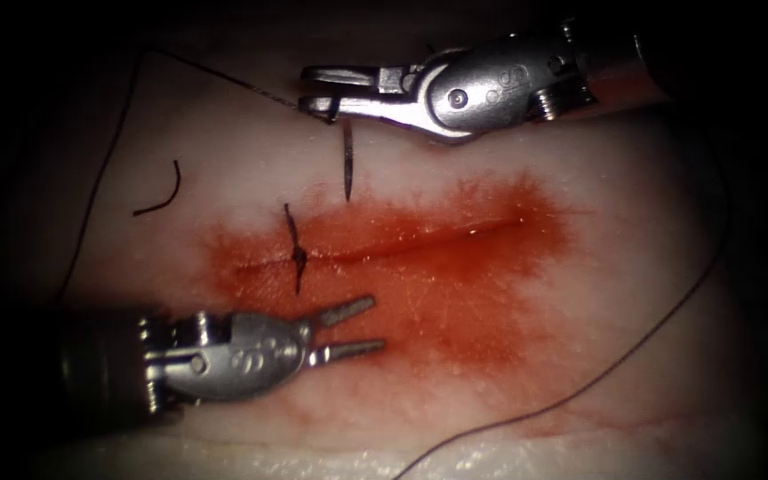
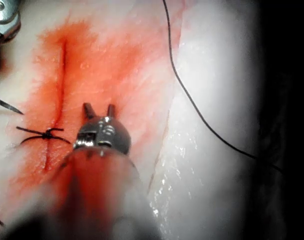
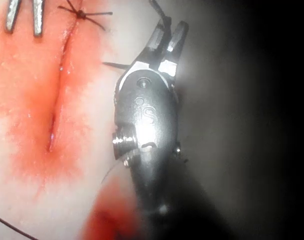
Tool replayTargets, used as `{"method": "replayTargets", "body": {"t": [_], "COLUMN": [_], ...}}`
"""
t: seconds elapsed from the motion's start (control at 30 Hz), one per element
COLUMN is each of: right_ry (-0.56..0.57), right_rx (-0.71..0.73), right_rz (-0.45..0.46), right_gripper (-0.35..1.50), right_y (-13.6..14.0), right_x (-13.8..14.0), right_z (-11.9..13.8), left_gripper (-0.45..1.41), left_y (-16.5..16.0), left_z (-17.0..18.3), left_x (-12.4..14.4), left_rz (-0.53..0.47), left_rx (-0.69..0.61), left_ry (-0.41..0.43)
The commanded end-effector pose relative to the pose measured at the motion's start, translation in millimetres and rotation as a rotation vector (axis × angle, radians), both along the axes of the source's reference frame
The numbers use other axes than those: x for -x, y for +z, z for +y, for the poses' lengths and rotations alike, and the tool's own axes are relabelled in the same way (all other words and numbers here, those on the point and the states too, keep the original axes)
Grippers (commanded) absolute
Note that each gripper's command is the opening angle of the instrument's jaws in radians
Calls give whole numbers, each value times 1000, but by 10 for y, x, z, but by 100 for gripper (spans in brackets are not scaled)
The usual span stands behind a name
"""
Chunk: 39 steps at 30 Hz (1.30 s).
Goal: Wound Closure
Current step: Push needle through adjacent tissue above incision with right needle holder
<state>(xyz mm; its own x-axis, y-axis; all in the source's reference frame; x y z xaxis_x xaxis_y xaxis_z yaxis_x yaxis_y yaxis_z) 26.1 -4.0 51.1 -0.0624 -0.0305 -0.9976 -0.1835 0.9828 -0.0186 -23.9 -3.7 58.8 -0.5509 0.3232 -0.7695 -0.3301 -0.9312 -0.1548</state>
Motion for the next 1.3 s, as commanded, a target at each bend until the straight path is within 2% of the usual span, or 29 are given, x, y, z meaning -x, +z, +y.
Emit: {"method": "replayTargets", "body": {"t": [0.03,0.37,0.43,0.53,0.6,0.67,0.83,1.07,1.3], "right_ry": [-1,-17,-26,-52,-55,-59,-37,-35,-23], "right_rx": [9,52,74,194,220,304,431,455,459], "right_rz": [2,3,5,14,14,12,-38,-57,-88], "right_gripper": [-35,-35,-35,-35,-35,-35,-35,-35,-35], "right_y": [4,16,19,21,20,16,6,5,22], "right_x": [-8,-13,-13,-10,-9,-4,7,3,5], "right_z": [-1,-30,-43,-70,-75,-89,-110,-128,-133], "left_gripper": [2,2,2,2,2,0,-1,-5,-6], "left_y": [5,-3,-9,-15,-15,-14,-13,-10,-6], "left_z": [-2,2,5,11,12,11,10,8,9], "left_x": [6,2,-5,-16,-17,-18,-16,-15,-17], "left_rz": [-1,-15,-26,-30,-29,-26,-22,-22,-21], "left_rx": [0,-2,-6,-4,-4,-4,-2,-8,-13], "left_ry": [0,-7,-8,-23,-24,-26,-29,-38,-46]}}
